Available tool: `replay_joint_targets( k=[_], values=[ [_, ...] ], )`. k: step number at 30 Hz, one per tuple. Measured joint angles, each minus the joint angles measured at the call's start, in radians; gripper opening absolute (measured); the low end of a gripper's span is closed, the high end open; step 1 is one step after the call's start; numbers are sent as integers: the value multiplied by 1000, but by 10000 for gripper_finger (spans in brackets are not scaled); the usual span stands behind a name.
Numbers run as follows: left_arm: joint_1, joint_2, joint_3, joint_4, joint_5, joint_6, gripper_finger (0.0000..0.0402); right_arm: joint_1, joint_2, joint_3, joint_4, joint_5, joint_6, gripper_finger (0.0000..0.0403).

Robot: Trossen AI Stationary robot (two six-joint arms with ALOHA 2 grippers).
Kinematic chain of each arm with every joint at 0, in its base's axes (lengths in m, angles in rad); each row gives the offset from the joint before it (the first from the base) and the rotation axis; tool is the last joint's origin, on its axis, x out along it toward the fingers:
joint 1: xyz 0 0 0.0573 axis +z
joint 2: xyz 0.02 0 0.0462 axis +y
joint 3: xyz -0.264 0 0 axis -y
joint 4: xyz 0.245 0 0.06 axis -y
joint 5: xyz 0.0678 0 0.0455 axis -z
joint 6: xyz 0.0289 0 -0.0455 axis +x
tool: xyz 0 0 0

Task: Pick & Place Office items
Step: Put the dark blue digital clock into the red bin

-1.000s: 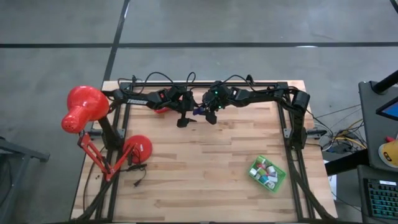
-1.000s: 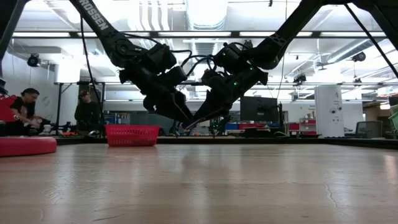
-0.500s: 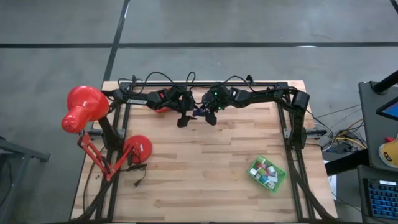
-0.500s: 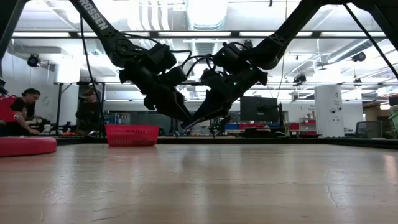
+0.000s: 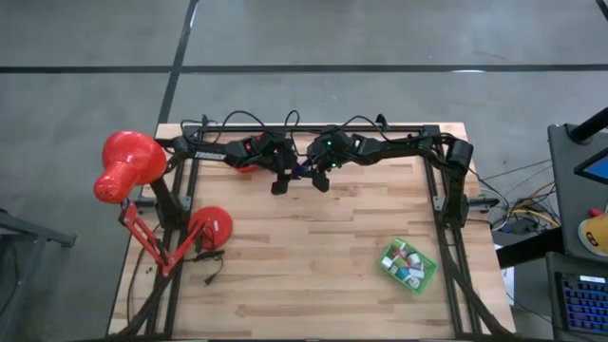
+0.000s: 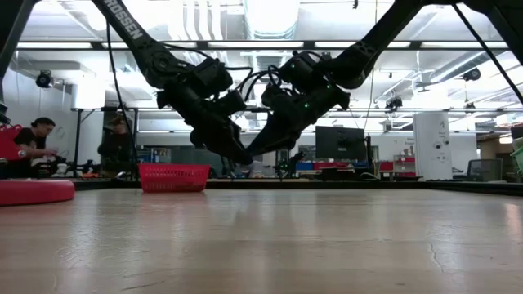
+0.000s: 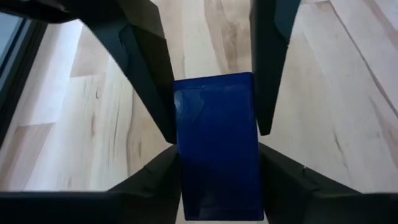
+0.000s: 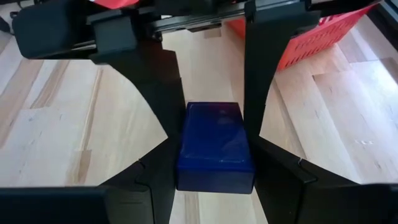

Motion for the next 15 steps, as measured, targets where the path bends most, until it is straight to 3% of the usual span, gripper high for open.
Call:
replay_joint_targets(
  k=[4,15],
  values=[
    [1,0,0,0,-1,-21,158,2,0,0,6,5,1,176],
    [1,0,0,-7,0,-40,166,2,0,-2,5,2,5,176]
  ],
)
